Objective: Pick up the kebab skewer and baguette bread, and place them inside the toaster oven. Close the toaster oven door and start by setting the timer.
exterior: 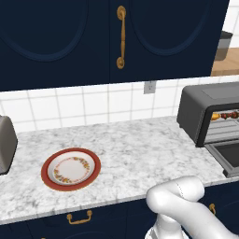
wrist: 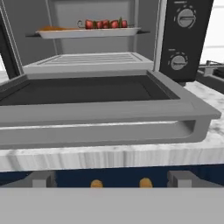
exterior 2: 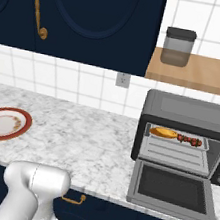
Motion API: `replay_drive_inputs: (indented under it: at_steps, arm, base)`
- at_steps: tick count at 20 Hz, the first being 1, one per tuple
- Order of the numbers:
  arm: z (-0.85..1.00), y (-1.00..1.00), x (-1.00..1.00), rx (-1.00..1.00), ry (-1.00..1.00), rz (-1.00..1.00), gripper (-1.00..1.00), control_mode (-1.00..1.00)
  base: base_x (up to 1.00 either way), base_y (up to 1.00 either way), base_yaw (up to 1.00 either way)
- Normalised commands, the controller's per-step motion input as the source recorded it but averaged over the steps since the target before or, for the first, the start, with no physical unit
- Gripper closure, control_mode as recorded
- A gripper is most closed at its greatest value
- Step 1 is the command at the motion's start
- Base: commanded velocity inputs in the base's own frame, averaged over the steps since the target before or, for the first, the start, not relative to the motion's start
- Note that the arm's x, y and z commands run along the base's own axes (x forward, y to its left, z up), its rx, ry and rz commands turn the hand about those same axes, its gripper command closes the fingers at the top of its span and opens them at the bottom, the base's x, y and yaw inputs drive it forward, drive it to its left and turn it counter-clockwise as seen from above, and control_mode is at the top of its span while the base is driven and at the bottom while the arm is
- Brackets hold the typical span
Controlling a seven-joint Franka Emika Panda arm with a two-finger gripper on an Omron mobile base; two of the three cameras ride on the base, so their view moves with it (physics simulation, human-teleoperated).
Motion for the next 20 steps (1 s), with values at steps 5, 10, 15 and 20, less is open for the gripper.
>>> replay_drive_inputs:
  at_steps: [5, 10, 15, 20]
  arm:
    - [-0.01, 0.23, 0.17, 0.00, 0.00, 0.05, -1.00, -1.00]
    - [-0.01, 0.07, 0.22, 0.00, 0.00, 0.01, -1.00, -1.00]
    - [-0.10, 0.00, 0.12, 0.00, 0.00, 0.00, -1.00, -1.00]
    - [-0.14, 0.00, 0.00, 0.00, 0.01, -0.02, -1.00, -1.00]
  base:
    - [0.00, 0.00, 0.00]
    - [0.00, 0.00, 0.00]
    - [0.00, 0.00, 0.00]
    - [0.00, 0.00, 0.00]
